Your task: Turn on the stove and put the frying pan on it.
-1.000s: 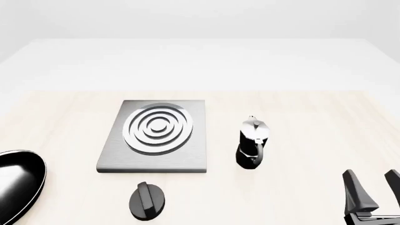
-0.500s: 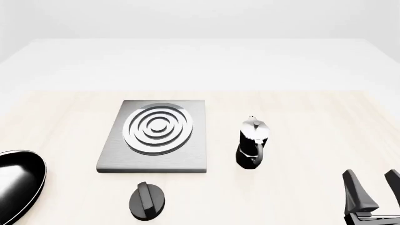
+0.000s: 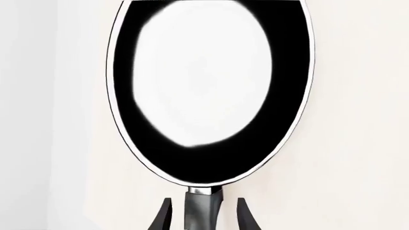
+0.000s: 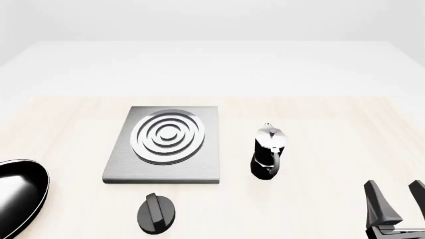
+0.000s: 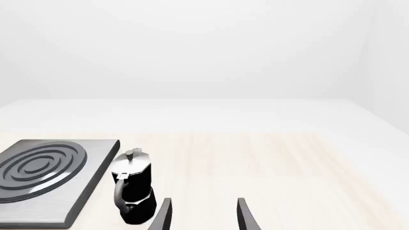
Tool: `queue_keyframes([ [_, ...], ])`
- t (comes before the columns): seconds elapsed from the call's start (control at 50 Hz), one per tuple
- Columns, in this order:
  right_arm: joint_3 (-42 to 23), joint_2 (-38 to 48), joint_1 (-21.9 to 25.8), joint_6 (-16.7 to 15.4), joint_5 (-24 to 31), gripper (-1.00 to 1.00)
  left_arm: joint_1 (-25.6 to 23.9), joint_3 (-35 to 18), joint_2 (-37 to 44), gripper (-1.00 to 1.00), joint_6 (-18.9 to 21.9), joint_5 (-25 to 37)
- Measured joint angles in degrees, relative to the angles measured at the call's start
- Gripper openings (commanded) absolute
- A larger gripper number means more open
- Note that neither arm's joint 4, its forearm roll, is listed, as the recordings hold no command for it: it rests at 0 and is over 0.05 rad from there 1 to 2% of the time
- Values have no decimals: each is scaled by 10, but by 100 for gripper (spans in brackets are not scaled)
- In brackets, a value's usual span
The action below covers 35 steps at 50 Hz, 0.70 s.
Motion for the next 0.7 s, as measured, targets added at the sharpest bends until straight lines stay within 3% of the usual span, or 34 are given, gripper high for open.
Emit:
queue_keyframes([
  [0.26,0,0,0,0,0,100,10,7,45,100,11,-43],
  [0.68,0,0,0,0,0,100,17,5,48,100,22,-46],
  [0.7,0,0,0,0,0,100,17,9,50,-100,26,-52],
])
